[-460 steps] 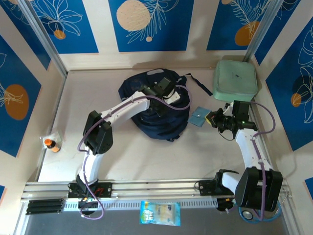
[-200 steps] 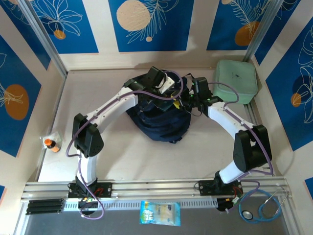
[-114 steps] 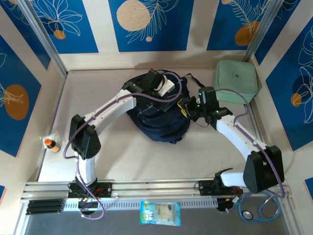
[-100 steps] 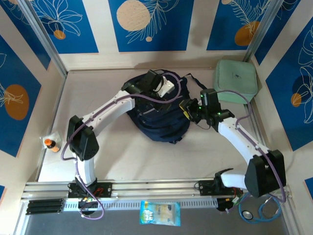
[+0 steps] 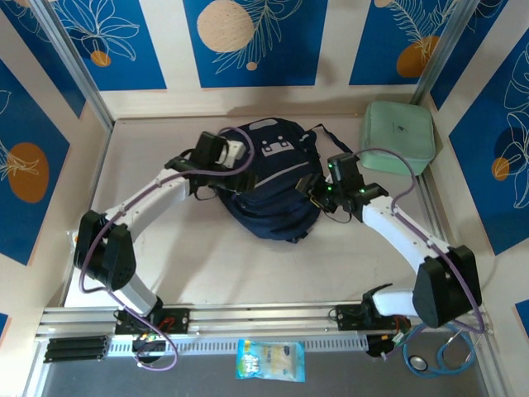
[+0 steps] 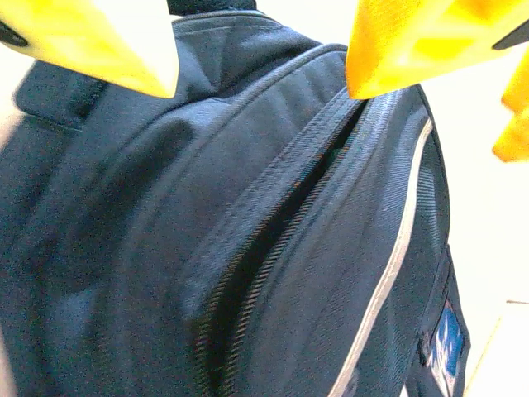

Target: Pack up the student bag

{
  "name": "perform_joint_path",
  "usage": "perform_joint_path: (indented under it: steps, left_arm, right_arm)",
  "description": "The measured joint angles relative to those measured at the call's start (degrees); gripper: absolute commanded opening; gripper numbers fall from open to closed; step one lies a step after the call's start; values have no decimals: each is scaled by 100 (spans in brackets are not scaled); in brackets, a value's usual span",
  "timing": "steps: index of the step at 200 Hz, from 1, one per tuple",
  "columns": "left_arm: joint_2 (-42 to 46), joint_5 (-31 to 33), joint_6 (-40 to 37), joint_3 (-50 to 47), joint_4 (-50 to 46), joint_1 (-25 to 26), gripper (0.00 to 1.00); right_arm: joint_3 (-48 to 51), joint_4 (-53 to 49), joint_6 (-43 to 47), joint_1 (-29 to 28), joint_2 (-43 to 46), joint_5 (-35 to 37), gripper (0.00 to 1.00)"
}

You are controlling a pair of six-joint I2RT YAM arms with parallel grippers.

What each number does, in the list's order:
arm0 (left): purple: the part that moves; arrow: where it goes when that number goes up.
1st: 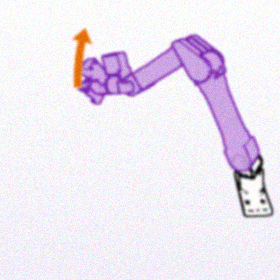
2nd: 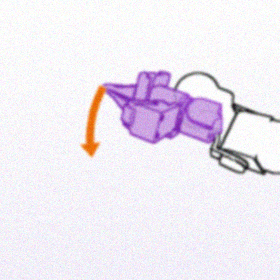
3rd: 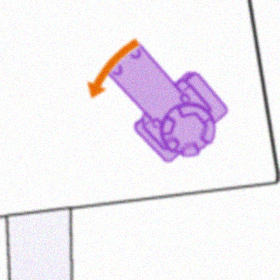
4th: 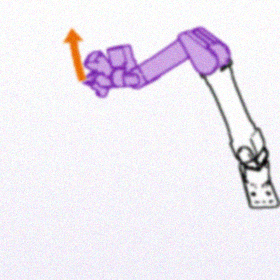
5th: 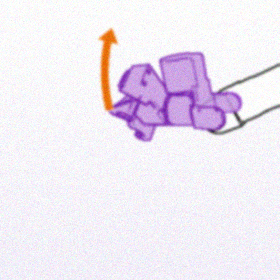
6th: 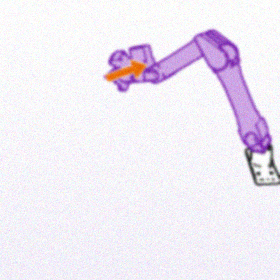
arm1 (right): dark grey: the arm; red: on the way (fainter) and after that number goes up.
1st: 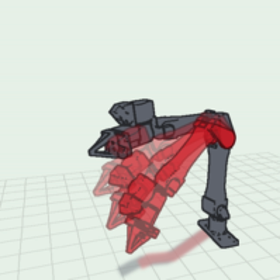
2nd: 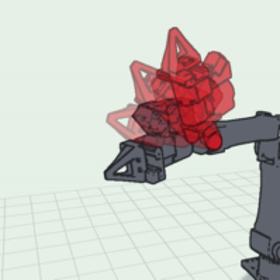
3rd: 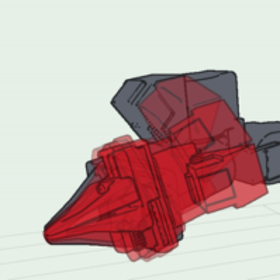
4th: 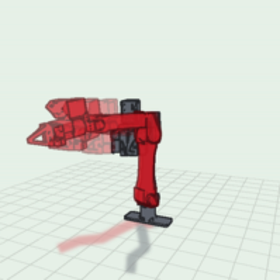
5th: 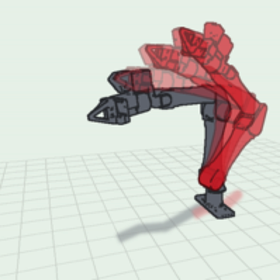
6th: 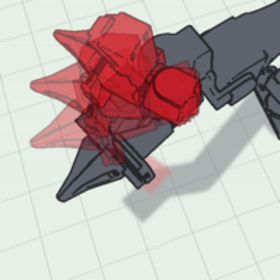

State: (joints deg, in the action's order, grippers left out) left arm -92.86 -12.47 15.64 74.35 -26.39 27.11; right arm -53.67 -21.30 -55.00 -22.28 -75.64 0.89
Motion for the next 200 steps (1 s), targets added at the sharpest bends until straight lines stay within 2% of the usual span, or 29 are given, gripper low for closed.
perform_joint_path:
  steps: [30, 103, 144, 176, 200]
  left_arm:
    - [-330, -76, 678, 118, 0, -525, 65]
    - [-1613, -1014, 1408, 824, 129, -638, 40]
    - [-1764, -1346, 1517, 935, 107, -702, 13]
    - [-1731, -1491, 1606, 785, 267, -737, 0]
    - [-1515, -1563, 1714, 413, 603, -750, 0]
  right_arm:
    - [-358, 2, 129, -229, -459, 0, 57]
    - [-780, -2, 254, -439, -1093, 85, 55]
    - [-896, -22, 352, -439, -1464, 114, 39]
    - [-935, 15, 461, -393, -1655, 118, 29]
    - [-1005, 9, 605, -323, -1886, 15, 23]
